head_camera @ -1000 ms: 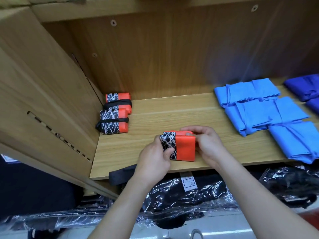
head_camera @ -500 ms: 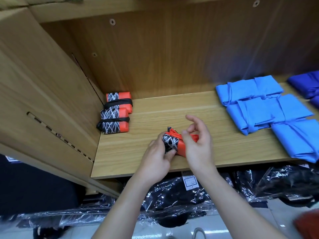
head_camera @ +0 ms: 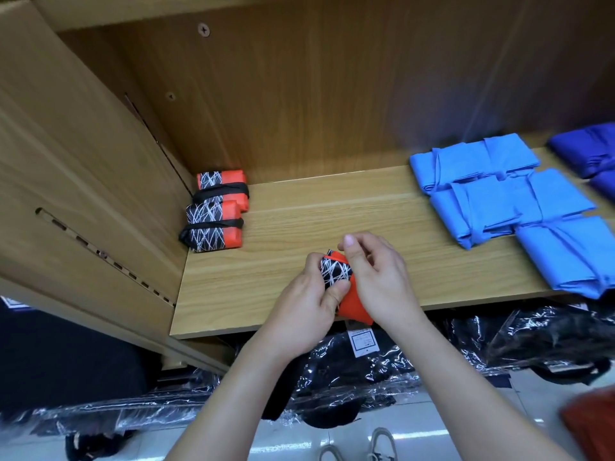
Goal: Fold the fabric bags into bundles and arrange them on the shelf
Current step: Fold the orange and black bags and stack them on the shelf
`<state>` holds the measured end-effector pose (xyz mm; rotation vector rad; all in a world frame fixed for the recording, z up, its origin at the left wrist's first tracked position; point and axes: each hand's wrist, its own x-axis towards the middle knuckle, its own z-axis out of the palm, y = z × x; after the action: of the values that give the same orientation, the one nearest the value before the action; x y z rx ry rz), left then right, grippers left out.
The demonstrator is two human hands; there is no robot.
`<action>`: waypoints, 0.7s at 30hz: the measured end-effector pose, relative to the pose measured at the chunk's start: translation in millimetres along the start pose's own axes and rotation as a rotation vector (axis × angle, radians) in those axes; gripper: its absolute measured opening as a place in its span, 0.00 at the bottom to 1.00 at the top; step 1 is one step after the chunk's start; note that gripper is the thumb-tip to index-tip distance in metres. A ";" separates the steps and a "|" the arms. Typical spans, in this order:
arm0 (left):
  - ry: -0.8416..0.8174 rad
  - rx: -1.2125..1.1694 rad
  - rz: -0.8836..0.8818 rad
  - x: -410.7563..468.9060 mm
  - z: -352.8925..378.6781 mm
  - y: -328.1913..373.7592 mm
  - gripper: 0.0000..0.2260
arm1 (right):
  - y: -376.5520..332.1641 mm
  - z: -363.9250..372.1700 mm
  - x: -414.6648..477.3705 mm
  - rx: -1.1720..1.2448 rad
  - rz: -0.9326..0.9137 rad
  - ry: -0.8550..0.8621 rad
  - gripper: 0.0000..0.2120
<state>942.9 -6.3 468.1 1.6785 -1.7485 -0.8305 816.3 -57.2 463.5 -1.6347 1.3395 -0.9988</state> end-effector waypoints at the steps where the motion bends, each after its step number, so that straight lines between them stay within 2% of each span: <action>1: -0.013 0.007 0.021 0.2 -2.1 1.4 0.13 | 1.9 -1.8 1.8 -0.060 -0.001 -0.041 0.09; 3: -0.034 -0.006 0.041 -0.4 -4.5 2.5 0.12 | 0.7 -5.1 5.0 -0.055 0.040 -0.073 0.08; 6: -0.005 0.029 -0.005 -0.3 -5.7 2.3 0.12 | -5.1 -11.3 3.3 -0.059 0.006 -0.183 0.16; 9: 0.021 0.163 -0.040 0.0 -1.8 2.4 0.08 | -14.2 -18.8 -4.4 -0.457 -0.104 -0.453 0.29; 10: 0.023 0.194 -0.027 -1.1 0.9 3.7 0.07 | -13.6 -19.7 -4.8 -0.592 -0.153 -0.472 0.30; 12: 0.023 0.172 0.010 -2.5 3.4 6.4 0.08 | -9.8 -20.2 -2.3 -0.608 -0.193 -0.401 0.24; 15: -0.039 -0.042 -0.036 -0.5 -2.6 3.4 0.12 | -2.5 -22.7 0.2 -0.442 -0.211 -0.353 0.18; 18: -0.191 -0.389 -0.155 -3.6 -11.9 1.6 0.17 | 3.0 -28.9 1.4 -0.358 -0.231 -0.334 0.20; 21: -0.183 -0.327 -0.169 -6.9 -13.3 3.9 0.17 | 0.2 -30.1 0.0 -0.428 -0.304 -0.347 0.24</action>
<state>950.8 0.0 479.8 1.5819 -1.4978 -1.3067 788.6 -60.0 474.9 -2.2673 1.1365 -0.5706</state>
